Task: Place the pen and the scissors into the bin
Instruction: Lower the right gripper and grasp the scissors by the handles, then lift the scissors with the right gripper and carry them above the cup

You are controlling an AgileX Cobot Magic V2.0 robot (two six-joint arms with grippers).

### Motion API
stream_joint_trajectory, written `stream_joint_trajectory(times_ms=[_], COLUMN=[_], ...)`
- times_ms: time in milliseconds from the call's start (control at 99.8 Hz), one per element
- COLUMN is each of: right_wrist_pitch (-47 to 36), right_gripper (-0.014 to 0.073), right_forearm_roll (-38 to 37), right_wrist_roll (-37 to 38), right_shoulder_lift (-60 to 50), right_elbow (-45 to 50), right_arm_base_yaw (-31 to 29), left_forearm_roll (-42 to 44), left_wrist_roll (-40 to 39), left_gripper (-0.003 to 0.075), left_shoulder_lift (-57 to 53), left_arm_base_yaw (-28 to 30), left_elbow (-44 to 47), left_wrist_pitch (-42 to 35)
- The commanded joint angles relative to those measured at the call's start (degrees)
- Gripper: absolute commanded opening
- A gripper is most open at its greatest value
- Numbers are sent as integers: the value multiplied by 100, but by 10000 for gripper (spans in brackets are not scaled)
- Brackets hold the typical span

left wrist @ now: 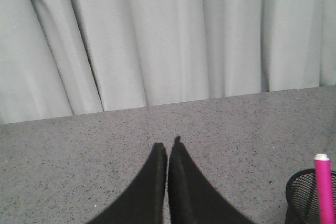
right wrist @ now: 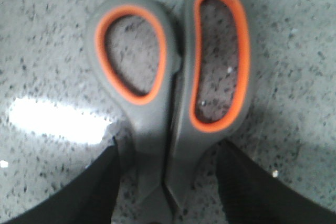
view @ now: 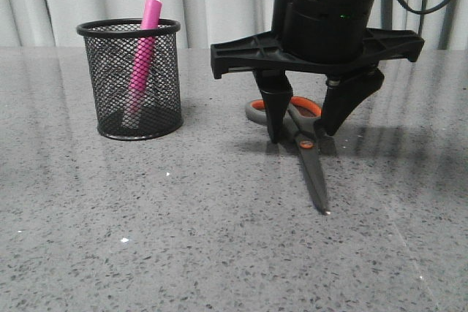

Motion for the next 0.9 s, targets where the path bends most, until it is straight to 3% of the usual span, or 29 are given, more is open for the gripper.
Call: stream_joint_trajectory(times_ms=[0, 110, 331, 661, 892], right_wrist_pitch=[-93, -55, -24, -555, -2344], right_gripper=[361, 267, -78, -75, -75], right_forearm_roll=[-60, -48, -59, -256, -270], right_wrist_roll=[-13, -13, -184, -186, -113], right_shoulder_lift=[-124, -124, -124, -660, -1625], right_elbow=[-130, -130, -130, -81, 347], right_arm_base_yaw=[-69, -69, -69, -56, -56], left_forearm_roll=[-113, -113, -113, -113, -113], left_wrist_roll=[-59, -59, -59, -59, -59], left_gripper=[-22, -22, -22, -22, -22], left_shoulder_lift=[-25, -25, -25, -25, -25], left_arm_base_yaw=[6, 6, 6, 6, 6], left_elbow=[-153, -153, -153, -153, -153], left_wrist_pitch=[-449, -485, -507, -534, -534])
